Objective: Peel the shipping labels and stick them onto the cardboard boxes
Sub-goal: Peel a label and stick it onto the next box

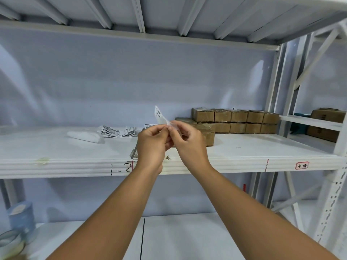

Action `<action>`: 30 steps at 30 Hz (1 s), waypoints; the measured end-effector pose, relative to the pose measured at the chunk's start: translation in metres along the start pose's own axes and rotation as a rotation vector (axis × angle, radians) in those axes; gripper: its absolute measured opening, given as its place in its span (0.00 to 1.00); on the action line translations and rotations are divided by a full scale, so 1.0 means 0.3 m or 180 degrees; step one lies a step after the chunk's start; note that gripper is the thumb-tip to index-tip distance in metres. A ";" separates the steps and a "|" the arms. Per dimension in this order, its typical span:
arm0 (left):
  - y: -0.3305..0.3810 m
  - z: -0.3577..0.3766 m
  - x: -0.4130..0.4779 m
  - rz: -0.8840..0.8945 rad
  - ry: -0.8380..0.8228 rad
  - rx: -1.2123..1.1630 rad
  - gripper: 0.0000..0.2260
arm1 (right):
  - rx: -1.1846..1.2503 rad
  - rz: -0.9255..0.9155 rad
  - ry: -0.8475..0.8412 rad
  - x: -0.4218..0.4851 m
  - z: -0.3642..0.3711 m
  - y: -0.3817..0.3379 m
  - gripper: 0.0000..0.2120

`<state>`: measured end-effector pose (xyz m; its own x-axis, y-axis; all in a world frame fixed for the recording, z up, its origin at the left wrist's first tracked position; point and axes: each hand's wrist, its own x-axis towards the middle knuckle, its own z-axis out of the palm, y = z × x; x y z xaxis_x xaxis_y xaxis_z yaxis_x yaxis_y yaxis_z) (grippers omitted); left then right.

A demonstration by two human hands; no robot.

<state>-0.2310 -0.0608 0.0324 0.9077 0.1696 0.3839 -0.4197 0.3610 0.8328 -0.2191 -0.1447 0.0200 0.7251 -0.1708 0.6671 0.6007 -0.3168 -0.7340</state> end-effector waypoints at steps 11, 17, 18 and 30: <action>-0.004 -0.022 0.026 -0.0136 0.0025 -0.0043 0.07 | 0.1350 0.1017 0.0469 0.046 0.007 -0.067 0.09; 0.007 -0.103 0.083 -0.1185 0.0299 -0.2051 0.08 | 0.1341 0.1214 0.0971 0.107 -0.029 -0.041 0.11; 0.007 -0.120 0.097 -0.1223 0.0313 -0.2209 0.09 | 0.1348 0.1297 0.1066 0.120 -0.038 -0.032 0.11; -0.034 -0.356 0.285 0.0410 0.1094 0.0708 0.07 | 0.0297 0.0421 0.1571 0.185 0.000 0.007 0.07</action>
<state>-0.1494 0.0478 0.0141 0.7785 0.5097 0.3664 -0.4845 0.1168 0.8670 -0.1775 -0.1550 0.0555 0.5653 -0.6306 0.5318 0.5584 -0.1820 -0.8094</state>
